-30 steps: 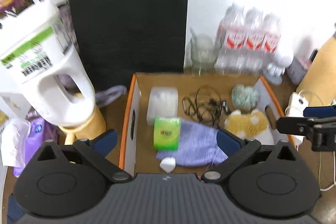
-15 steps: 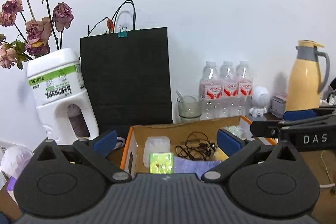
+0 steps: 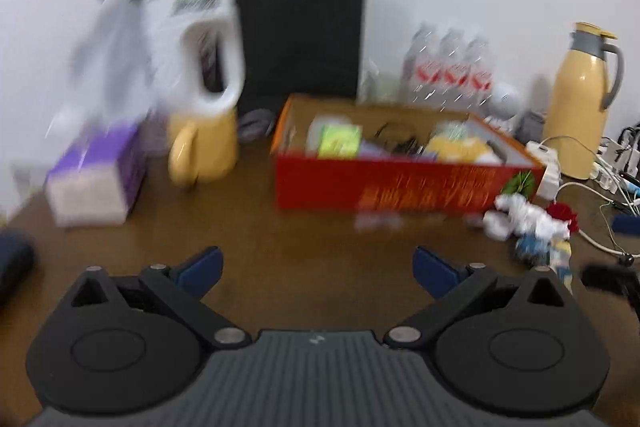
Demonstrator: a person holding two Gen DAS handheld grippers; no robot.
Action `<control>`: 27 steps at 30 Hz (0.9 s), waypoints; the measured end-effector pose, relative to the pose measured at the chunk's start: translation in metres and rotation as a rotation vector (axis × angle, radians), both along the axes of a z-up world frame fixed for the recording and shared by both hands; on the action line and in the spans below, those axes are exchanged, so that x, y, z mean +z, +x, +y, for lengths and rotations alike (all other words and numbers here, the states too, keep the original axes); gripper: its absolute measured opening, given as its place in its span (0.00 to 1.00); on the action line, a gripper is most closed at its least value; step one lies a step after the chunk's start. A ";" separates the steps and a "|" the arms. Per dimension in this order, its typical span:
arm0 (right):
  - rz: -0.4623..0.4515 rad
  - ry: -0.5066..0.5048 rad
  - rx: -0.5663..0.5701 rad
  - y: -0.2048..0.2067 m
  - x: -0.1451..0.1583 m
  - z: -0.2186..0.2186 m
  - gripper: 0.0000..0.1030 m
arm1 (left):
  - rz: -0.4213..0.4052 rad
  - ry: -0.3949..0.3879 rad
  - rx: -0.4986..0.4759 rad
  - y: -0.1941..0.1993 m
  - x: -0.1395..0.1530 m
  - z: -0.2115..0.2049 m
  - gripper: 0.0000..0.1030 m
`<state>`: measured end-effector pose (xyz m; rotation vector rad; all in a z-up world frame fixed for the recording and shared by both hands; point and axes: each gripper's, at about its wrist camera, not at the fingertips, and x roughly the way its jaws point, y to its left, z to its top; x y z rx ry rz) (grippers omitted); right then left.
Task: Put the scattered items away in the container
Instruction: 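Withdraw both tools from the box and grasp another clear wrapper with the right tool, then grasp a small clear wrapper with the left tool while the right holds its wrapper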
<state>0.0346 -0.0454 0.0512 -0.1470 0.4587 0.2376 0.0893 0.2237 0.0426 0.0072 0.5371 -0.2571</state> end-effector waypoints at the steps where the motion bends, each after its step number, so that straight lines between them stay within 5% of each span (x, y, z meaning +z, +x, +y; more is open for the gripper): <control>1: 0.010 -0.007 0.013 -0.009 -0.004 0.000 0.82 | 0.013 -0.011 -0.009 -0.006 -0.003 0.004 1.00; 8: 0.097 0.068 0.046 -0.023 -0.012 0.006 0.80 | 0.016 0.024 -0.107 -0.027 -0.008 0.007 1.00; 10: 0.127 0.056 0.059 -0.010 -0.018 0.014 0.73 | 0.011 0.047 -0.111 -0.021 -0.008 0.003 1.00; 12: 0.153 0.029 0.079 0.010 -0.025 0.023 0.54 | 0.031 0.081 -0.105 -0.012 -0.008 -0.003 1.00; 17: 0.185 0.011 0.149 0.041 -0.036 0.039 0.52 | 0.057 0.060 -0.135 -0.002 -0.011 -0.002 1.00; 19: 0.200 -0.005 0.159 0.050 -0.039 0.043 0.41 | 0.059 0.082 -0.137 0.003 -0.013 -0.004 1.00; 21: 0.222 -0.004 0.158 0.059 -0.043 0.043 0.17 | 0.064 0.089 -0.135 0.009 -0.014 -0.006 0.98; 27: 0.250 0.066 0.120 0.072 -0.043 0.025 0.14 | 0.090 0.047 -0.141 0.040 -0.012 -0.015 0.88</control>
